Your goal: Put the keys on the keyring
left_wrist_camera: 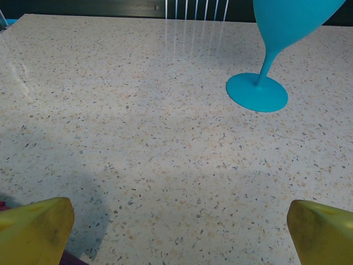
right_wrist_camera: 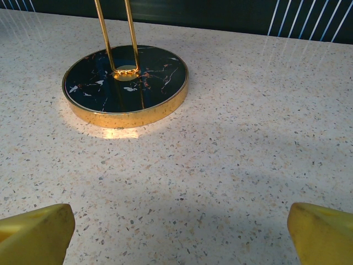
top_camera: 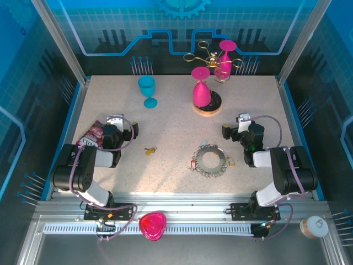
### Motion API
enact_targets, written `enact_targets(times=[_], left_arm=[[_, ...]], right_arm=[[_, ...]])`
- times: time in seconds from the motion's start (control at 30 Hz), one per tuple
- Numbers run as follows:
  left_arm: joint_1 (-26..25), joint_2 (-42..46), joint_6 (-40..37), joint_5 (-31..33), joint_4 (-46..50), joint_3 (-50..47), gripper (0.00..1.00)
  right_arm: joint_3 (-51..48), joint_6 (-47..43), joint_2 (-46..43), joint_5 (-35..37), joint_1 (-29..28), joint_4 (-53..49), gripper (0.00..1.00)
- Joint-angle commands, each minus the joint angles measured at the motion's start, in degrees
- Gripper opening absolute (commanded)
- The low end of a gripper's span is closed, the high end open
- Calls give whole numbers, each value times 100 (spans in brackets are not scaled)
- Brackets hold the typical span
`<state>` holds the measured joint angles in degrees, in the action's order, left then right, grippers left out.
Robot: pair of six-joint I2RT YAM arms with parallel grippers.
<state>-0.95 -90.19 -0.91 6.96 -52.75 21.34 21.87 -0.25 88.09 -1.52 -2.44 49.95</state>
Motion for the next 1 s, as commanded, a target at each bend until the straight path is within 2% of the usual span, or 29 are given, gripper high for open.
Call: enact_targets(times=[0.0, 0.07, 0.13, 0.27, 0.4, 0.47, 0.57, 0.63, 0.7, 0.87, 0.97], left_arm=[[17, 129, 54, -215, -33, 57, 99], [16, 225, -21, -367, -83, -8, 99], [16, 514, 17, -287, 24, -69, 99], [16, 1286, 31, -248, 892, 49, 99], [3, 1895, 292, -272, 1249, 150, 99], [-2, 2099, 479, -576, 1367, 214, 99], [-1, 2282, 801, -1205, 1705, 391, 99], [-10, 2309, 1007, -1763, 2029, 578, 97], [-80, 2265, 1154, -2131, 2361, 785, 94], [-735, 2101, 1023, -2236, 3012, 1175, 93], [-1184, 1896, 1138, -2216, 3209, 1357, 92]], right_arm=[[109, -65, 15, 50, -9, 60, 100], [101, -164, -84, -166, -17, 36, 100], [219, -204, -439, -116, -53, -476, 100], [446, -267, -1278, 150, -221, -1493, 100], [550, 459, -2012, -144, -212, -2231, 100], [640, 937, -2264, -434, -188, -2667, 99], [849, 1369, -2289, -1044, -195, -3582, 74], [1077, 1582, -2173, -1396, -219, -4378, 70], [1219, 1664, -2124, -1510, -353, -4949, 56], [1340, 1921, -2254, -1294, -1020, -5920, 48], [1496, 2037, -2179, -1309, -1537, -6395, 46]])
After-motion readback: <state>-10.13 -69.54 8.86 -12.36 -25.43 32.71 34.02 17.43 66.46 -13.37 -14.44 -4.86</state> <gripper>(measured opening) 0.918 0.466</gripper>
